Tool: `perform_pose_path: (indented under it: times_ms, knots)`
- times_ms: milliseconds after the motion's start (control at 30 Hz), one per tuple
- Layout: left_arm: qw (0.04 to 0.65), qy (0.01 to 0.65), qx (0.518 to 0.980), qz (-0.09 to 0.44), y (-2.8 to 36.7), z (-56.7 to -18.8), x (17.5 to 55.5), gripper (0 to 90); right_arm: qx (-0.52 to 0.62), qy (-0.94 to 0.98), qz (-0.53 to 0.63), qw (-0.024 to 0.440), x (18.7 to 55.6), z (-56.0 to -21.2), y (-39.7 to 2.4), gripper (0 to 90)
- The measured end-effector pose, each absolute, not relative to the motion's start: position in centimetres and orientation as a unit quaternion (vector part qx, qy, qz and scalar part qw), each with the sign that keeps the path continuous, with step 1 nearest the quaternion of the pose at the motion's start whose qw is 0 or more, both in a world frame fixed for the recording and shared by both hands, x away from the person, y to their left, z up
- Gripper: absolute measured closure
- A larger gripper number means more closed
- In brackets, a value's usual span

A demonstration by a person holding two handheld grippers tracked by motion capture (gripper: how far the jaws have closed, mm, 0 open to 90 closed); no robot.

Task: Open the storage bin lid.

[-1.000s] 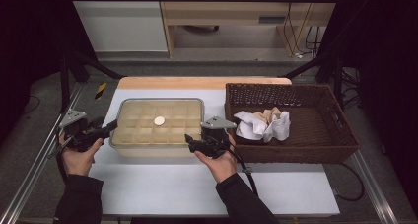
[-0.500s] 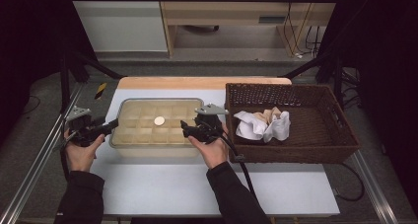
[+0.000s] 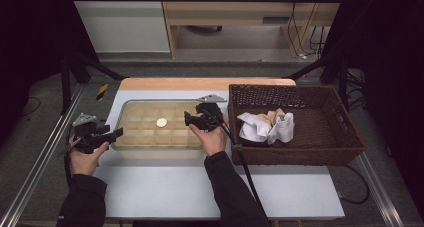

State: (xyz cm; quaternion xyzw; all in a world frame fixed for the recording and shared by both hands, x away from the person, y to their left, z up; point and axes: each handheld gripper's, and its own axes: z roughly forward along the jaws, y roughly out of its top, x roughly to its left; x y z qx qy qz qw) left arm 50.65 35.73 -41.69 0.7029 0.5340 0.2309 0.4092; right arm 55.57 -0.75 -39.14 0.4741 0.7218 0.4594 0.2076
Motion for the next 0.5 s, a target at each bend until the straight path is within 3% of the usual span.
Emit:
perform_pose_path:
  times_ms: [500]
  knots:
    - [0.413,0.531,0.710,0.209,35.5,-42.1,49.9,34.7,0.515,0.718,0.428,0.190,58.2,-41.4,-1.4,28.1]
